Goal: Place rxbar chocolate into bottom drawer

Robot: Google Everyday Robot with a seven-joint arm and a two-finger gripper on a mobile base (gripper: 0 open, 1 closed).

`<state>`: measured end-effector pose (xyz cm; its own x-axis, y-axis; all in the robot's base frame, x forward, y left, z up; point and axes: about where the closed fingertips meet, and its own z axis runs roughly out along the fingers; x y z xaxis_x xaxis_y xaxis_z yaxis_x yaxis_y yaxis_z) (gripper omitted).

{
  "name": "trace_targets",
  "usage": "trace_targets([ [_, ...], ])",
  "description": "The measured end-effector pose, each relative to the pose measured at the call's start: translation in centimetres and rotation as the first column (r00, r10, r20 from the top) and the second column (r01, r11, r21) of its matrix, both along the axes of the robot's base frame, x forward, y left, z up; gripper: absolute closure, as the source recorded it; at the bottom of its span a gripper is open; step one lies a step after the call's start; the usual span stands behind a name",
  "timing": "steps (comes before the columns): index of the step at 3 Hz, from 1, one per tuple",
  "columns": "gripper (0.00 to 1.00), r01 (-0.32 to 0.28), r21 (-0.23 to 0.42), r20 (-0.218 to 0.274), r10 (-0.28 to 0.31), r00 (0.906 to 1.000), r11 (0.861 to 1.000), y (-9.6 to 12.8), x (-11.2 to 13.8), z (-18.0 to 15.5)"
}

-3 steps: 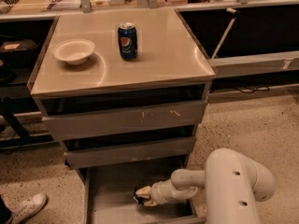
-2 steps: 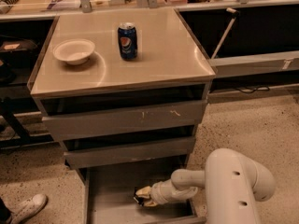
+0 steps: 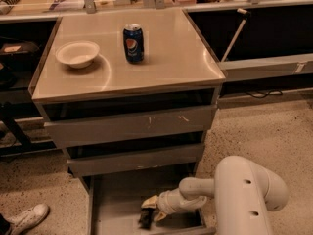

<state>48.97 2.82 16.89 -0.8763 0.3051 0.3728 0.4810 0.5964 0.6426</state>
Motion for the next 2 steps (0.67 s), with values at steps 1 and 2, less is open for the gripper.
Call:
trace_targets([
  [1,0.0,0.0,0.0,0.0,0.0,1.0,1.0,0.01,-0.01,0.0],
  [2,0.0,0.0,0.0,0.0,0.0,1.0,1.0,0.01,-0.01,0.0],
])
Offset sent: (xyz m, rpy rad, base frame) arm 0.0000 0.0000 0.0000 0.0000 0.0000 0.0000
